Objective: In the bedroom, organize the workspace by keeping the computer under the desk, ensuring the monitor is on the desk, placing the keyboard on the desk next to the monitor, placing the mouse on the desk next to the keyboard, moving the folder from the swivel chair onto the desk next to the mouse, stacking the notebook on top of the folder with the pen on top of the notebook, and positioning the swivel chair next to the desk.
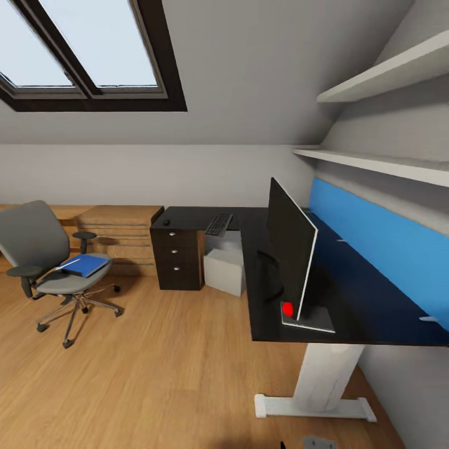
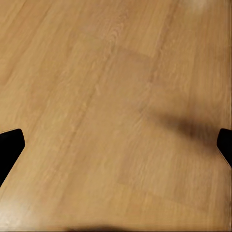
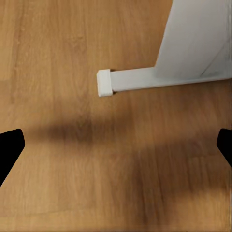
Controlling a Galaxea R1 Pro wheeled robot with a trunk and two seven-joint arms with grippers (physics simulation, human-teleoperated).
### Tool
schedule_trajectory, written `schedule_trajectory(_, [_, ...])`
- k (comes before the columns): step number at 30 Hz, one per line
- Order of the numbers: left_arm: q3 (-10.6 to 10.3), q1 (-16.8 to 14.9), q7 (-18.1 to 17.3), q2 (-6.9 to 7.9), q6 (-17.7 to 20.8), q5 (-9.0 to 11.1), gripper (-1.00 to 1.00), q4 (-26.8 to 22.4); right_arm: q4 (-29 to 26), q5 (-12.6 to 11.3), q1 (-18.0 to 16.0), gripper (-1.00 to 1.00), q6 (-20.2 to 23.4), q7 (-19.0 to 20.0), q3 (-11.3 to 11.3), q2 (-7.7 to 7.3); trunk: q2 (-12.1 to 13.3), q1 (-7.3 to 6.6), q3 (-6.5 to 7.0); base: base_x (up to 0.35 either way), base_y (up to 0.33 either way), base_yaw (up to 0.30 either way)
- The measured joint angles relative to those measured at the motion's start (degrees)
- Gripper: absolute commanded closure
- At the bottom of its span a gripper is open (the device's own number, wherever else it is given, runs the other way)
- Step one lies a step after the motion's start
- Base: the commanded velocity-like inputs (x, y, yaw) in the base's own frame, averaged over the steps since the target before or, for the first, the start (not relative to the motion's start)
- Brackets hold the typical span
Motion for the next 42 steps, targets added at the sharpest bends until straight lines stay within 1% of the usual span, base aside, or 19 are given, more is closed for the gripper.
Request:
schedule_trajectory(12, [0.1,0.0,0.0,0.10,0.0,0.1,-1.00,0.0,0.0,0.0,0.0,-1.00,-0.1,0.1,0.0,-0.09,0.0,0.00,0.00,0.000,-0.336,0.000])
schedule_trajectory(15, [0.1,0.0,0.0,0.10,-0.1,0.1,-1.00,0.0,0.0,0.0,0.0,-1.00,-0.2,0.0,0.0,-0.08,0.0,0.00,0.00,0.000,-0.177,0.000])
schedule_trajectory(31, [0.1,0.0,-0.1,0.09,-0.2,0.1,-1.00,0.0,0.0,0.0,0.0,-1.00,-0.2,0.0,-0.1,-0.08,0.0,0.00,0.00,0.000,-0.031,0.000])
schedule_trajectory(42, [0.1,0.0,-0.1,0.10,-0.2,0.1,-1.00,0.0,0.0,-0.1,0.0,-1.00,-0.2,0.0,-0.1,-0.76,0.0,0.00,0.00,0.000,-0.020,0.000])
